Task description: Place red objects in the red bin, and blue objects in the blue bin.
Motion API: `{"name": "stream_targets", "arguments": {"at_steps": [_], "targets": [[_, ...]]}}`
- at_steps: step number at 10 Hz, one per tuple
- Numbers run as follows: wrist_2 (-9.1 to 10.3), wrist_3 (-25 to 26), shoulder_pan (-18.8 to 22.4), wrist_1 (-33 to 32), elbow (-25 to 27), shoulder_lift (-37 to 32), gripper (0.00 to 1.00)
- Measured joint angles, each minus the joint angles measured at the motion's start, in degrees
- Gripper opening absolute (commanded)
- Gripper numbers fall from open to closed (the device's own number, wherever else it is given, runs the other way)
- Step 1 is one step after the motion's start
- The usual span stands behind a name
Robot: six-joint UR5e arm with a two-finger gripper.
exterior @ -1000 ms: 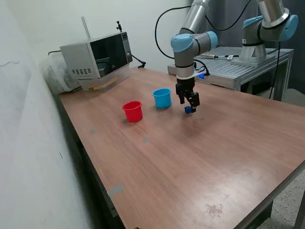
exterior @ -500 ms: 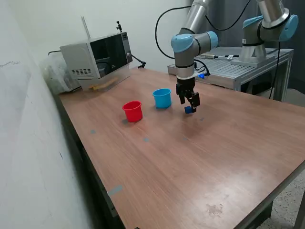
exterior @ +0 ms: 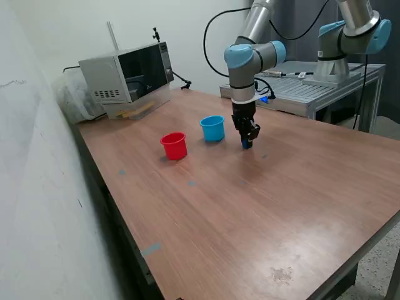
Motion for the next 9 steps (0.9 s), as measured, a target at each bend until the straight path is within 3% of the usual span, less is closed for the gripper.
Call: {"name": "stream_targets", "arguments": {"at_steps": [5,9], "targets": [[0.01,-0.83,0.05,0.09,0.44,-0.7,0.0],[-0.54,-1.86,-0.14,0.49,2.38,-8.09,0.0]]}}
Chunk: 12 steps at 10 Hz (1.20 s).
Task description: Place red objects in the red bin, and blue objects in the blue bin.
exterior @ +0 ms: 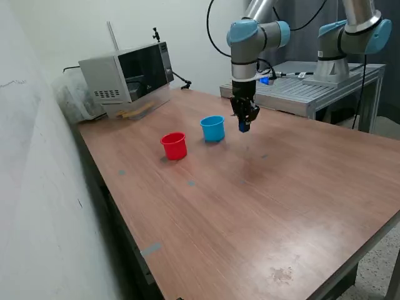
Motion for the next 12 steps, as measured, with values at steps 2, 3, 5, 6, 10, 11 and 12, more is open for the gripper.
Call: {"name": "stream_targets", "arguments": {"at_steps": [2,3,5,6,10,11,12], "targets": [[-1.07,-0.31,-0.55,0.65,0.43,-3.46,0.0],[-1.52,-0.39,-1.13,1.12,0.52,-4.81,0.0],[-2.58,-0.48,-3.56,2.0,0.45,-6.48,0.0],[-3.06,-0.5,-5.14,2.32,0.34,-6.88,0.0],[-4.57,-0.51,-10.32,3.04,-0.07,-6.87,0.0],[-4.73,-0.51,-10.92,3.15,-0.06,-6.63,0.0],[-4.84,-0.51,-11.29,3.23,0.02,-6.38,0.0]]}}
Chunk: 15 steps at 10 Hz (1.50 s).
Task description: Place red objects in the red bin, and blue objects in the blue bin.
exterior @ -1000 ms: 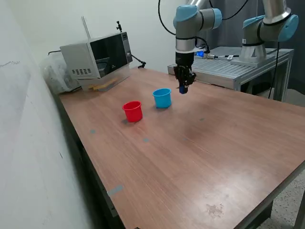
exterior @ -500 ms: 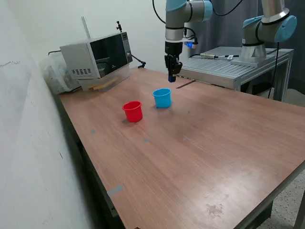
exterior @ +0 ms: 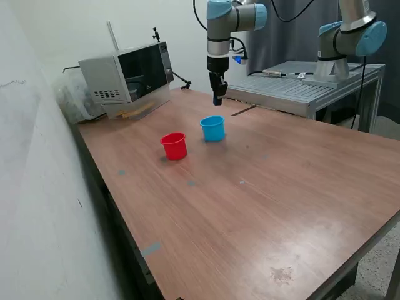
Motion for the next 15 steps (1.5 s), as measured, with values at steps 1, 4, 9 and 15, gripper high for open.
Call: {"name": "stream_targets", "arguments": {"at_steps": [1,4,9,15], "targets": [[-0.05,0.0,-0.16,0.05,0.13,0.2,0.0],[-0.06,0.0,0.1,0.12,0.45,0.6,0.0],[0.05,0.06,0.42,0.14,0.26,0.74,1.0],[0.11,0.07,0.58,0.11,0.16,0.71,1.0]]}}
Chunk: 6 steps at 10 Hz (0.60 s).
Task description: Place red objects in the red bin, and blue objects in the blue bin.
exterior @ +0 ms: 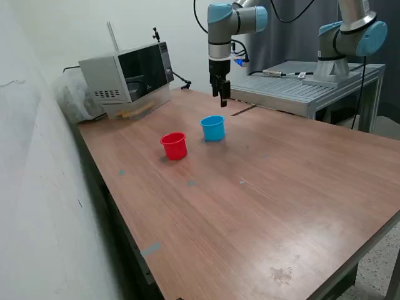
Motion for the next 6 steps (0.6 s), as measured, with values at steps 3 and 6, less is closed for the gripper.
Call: {"name": "stream_targets", "arguments": {"at_steps": [3,6], "targets": [[0.07,-0.06,0.52,0.2,2.37,-3.83,1.0],[0.19,-0.01,1.75,9.91,6.92,-14.06,1.0]]}}
